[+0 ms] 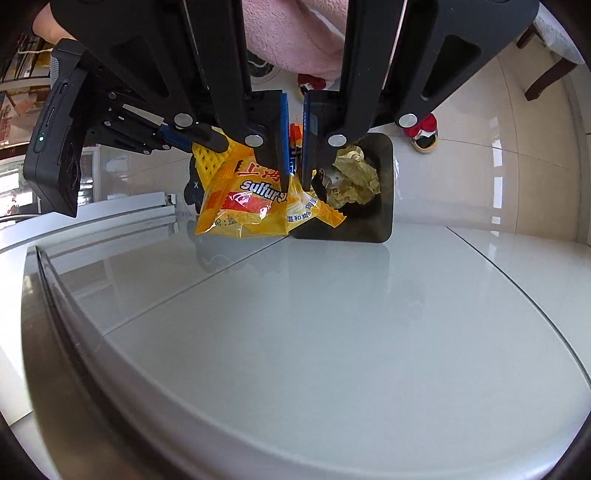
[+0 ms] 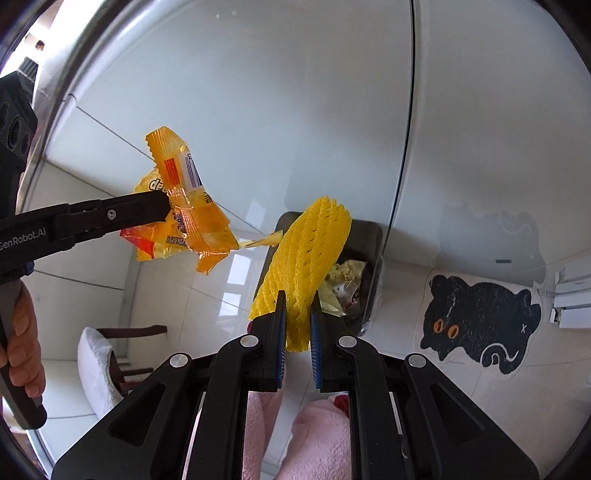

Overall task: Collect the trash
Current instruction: 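Carry the wrapper and foam net down over the black bin and open both tools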

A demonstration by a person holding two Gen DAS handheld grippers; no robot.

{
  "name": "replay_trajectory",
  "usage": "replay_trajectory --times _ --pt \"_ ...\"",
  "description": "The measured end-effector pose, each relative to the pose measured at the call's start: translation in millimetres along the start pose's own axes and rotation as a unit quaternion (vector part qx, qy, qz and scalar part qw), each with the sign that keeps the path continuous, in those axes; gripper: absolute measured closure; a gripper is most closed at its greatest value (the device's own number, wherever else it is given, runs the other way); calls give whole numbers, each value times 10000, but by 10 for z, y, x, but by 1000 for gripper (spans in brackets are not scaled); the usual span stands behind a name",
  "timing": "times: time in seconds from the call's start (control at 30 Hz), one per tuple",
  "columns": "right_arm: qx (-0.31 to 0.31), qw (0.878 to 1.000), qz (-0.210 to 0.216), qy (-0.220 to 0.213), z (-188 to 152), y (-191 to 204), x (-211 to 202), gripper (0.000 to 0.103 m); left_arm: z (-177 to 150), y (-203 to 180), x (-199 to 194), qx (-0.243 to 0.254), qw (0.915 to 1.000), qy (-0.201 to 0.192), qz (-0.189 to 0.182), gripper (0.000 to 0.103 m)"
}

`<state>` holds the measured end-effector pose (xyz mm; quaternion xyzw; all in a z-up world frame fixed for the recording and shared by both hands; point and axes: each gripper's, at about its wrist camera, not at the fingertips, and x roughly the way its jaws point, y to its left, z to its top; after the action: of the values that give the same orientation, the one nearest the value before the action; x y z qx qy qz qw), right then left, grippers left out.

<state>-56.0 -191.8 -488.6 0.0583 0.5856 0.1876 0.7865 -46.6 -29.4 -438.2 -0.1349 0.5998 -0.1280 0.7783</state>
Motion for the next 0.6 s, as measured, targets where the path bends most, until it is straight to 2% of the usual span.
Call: replay_trajectory --times 0.3,0.5,0.6 --pt "266 9991 123 312 16 -254 684 90 19 362 772 -205 9990 381 94 99" --pt "236 9987 109 449 29 -271 997 87 18 548 1012 -385 9979 509 105 96" --pt "192 9987 42 477 37 -253 1076 86 36 581 1066 -412 9976 548 78 91"
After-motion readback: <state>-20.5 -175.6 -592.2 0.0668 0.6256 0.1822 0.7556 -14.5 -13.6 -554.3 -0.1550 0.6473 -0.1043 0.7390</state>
